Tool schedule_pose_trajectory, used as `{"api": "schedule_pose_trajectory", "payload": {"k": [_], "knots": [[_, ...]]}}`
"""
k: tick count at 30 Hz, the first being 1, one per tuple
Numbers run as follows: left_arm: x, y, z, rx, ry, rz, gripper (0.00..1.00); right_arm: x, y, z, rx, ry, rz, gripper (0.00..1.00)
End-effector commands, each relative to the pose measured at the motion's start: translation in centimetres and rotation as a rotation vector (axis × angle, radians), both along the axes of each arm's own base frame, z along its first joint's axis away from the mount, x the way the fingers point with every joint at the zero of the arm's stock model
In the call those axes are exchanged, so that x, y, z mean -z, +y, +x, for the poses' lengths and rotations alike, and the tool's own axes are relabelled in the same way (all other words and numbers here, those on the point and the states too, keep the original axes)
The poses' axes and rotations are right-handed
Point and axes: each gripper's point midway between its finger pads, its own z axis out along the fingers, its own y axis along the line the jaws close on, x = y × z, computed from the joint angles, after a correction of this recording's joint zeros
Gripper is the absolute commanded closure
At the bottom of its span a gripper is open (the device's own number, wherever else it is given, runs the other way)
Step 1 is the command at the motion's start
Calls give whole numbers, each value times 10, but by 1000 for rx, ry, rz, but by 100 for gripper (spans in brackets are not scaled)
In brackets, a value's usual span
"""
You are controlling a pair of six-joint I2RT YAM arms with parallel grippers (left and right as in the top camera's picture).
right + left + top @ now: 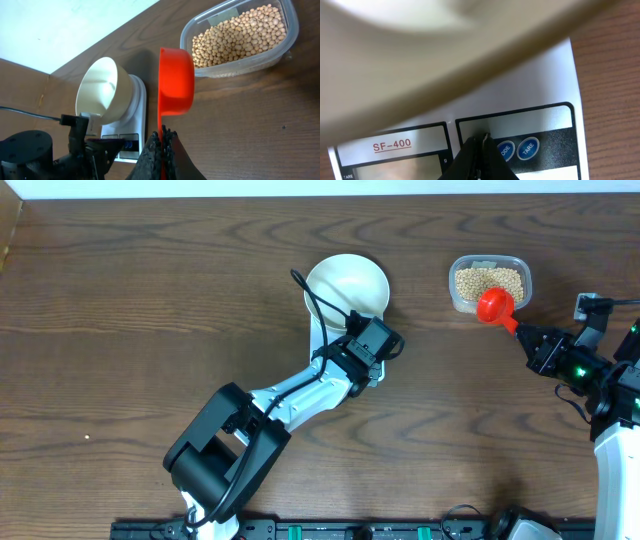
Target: Scoop item into bowl and weigh 50g on scale
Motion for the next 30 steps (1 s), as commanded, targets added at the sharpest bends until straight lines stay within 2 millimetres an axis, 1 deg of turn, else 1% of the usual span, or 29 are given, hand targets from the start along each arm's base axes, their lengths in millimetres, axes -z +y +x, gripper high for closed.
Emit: {"api": "schedule_pose_trajectory", "payload": {"k": [1,4,10,15,18,27,30], "knots": [[58,21,-34,33,176,76,93,-1,-2,1,-6,-9,-17,99],[59,22,-35,33,179,80,93,-1,-2,1,-6,-9,-16,99],[59,38,-36,-16,177,142,93,-1,-2,1,-6,-9,-17,99],[59,39,-37,-19,177,150,93,-1,-2,1,-6,-9,-16,99],[58,48,-35,-60,159,184,93,-1,-2,1,-6,-9,-16,99],[58,48,-34,-61,157,184,92,-1,-2,1,-6,-9,-16,99],[57,45,-32,-59,147,169,93,-1,-2,1,-6,-9,-16,99]]}}
